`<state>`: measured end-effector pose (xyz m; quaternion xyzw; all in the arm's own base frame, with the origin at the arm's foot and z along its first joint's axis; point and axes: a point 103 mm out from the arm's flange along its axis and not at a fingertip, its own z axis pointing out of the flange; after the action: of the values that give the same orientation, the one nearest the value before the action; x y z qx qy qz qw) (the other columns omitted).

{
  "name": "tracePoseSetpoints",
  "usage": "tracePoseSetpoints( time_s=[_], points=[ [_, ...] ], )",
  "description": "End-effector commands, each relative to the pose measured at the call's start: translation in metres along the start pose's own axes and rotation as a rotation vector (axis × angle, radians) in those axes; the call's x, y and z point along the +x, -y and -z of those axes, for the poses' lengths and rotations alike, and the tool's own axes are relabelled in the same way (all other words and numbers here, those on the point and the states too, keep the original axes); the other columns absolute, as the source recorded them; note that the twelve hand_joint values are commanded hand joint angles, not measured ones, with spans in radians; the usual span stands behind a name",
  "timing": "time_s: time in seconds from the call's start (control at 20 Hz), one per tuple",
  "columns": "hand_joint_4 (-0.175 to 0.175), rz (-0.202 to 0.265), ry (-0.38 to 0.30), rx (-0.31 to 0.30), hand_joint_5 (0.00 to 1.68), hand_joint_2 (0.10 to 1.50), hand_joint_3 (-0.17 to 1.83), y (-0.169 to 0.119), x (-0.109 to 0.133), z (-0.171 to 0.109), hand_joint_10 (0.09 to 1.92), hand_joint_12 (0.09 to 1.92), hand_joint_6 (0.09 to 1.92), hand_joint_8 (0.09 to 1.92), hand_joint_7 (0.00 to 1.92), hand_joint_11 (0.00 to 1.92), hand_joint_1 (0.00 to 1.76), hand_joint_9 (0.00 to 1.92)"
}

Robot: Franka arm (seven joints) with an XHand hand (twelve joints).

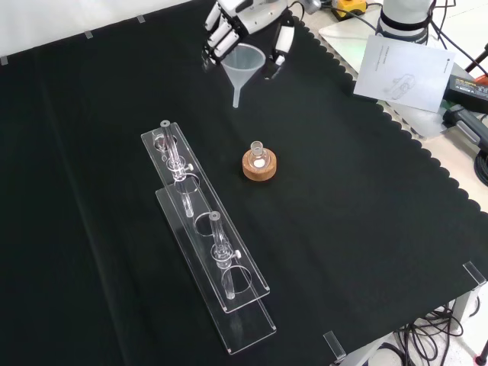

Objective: Put the funnel back on the funnel stand.

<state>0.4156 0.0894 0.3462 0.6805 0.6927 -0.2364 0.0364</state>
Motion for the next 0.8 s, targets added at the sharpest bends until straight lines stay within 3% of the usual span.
tracePoseSetpoints(
  time_s=[0.05,0.5,0.65,0.8],
  points=[
    [-0.034,-0.020,-0.016,-0.015,0.49,0.85,0.44,-0.015,-0.019,0.018,0.46,1.15,0.09,0.69,0.59,0.76,0.73,1.17],
    [-0.033,-0.010,-0.034,-0.030,0.49,0.85,0.44,-0.038,-0.026,0.023,0.47,1.16,0.09,0.69,0.59,0.75,0.73,1.17],
    [-0.033,0.001,-0.016,0.006,0.49,0.84,0.44,-0.061,-0.019,0.030,0.47,1.16,0.09,0.69,0.59,0.75,0.73,1.17],
    [-0.033,0.006,-0.016,-0.010,0.50,0.84,0.45,-0.076,-0.011,0.035,0.47,1.17,0.09,0.69,0.59,0.75,0.73,1.17]
  ],
)
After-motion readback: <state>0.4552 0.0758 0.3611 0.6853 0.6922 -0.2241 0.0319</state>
